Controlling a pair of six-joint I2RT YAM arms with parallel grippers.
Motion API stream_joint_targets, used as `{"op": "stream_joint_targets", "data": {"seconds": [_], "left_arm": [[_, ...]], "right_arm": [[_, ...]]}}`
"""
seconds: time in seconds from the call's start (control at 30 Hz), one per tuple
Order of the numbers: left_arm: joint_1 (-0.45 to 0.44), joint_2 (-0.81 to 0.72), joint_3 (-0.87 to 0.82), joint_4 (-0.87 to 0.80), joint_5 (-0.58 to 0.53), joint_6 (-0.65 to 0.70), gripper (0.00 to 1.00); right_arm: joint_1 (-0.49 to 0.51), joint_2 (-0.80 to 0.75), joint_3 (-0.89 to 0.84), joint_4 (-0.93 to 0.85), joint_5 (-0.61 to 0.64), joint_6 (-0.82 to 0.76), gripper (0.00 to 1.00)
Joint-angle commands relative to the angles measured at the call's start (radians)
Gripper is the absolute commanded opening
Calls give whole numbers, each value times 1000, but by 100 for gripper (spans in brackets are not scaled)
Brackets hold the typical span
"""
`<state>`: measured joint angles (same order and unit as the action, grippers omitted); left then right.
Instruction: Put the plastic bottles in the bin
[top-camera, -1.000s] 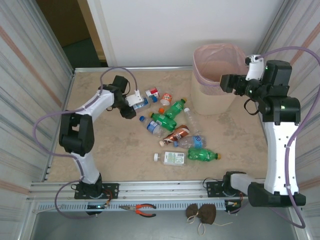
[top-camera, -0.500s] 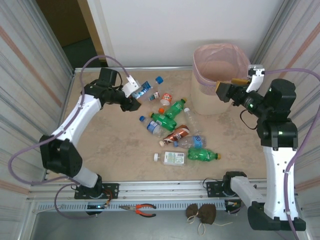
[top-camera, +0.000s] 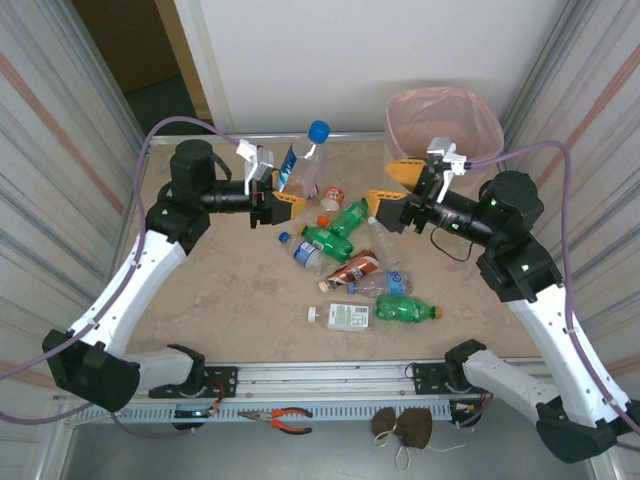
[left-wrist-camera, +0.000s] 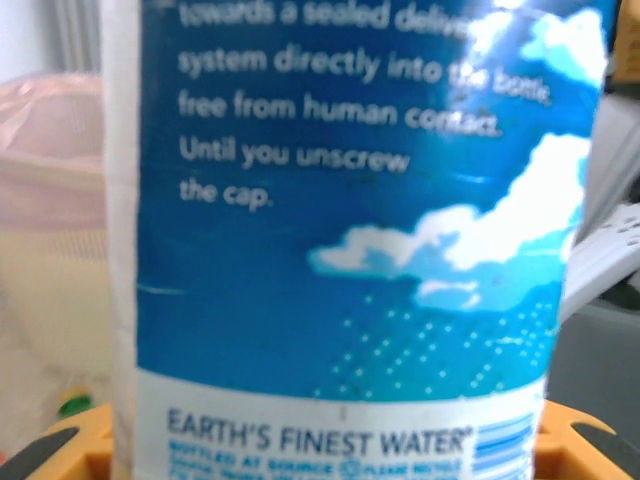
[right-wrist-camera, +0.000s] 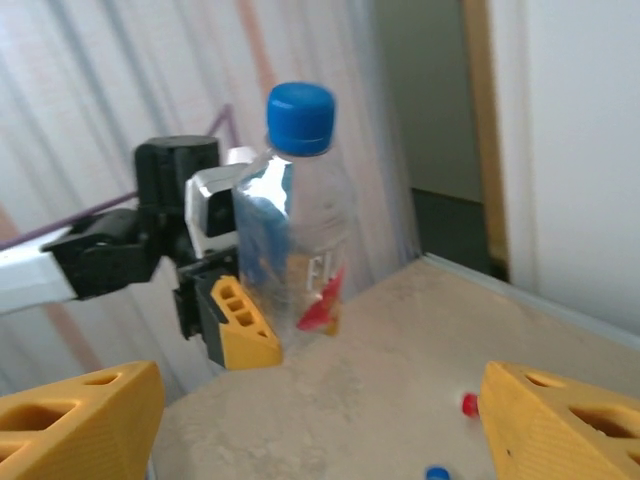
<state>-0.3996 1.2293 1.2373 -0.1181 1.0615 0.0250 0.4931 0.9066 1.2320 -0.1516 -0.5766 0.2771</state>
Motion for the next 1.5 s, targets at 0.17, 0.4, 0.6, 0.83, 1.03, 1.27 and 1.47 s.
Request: {"op": "stream_joint_targets", "data": {"seconds": [0.17,0.4,0.6,0.83,1.03,1.27,1.47], "left_arm": [[-78,-27,28,291,84,-203,31],[-126,-4,27,456,76,-293,31],[-168,3,49,445,101,-287,31],[-228,2,69,435,88,-273,31],[-242,9,77,436,72,-270,31],[-243,8,80,435,50,-276,33],[-244,-18,62,420,-1,-258,41]], "right_arm": [[138,67,19,239,67,-76,82],[193,115,47,299,57,-120,86],[224,150,82,305,45,-149,88],[260,176,113,317,29,-147,82],[287,170,120,315,16,-143,70],[300,164,126,310,16,-144,59],[301,163,134,295,41,-145,52]]}}
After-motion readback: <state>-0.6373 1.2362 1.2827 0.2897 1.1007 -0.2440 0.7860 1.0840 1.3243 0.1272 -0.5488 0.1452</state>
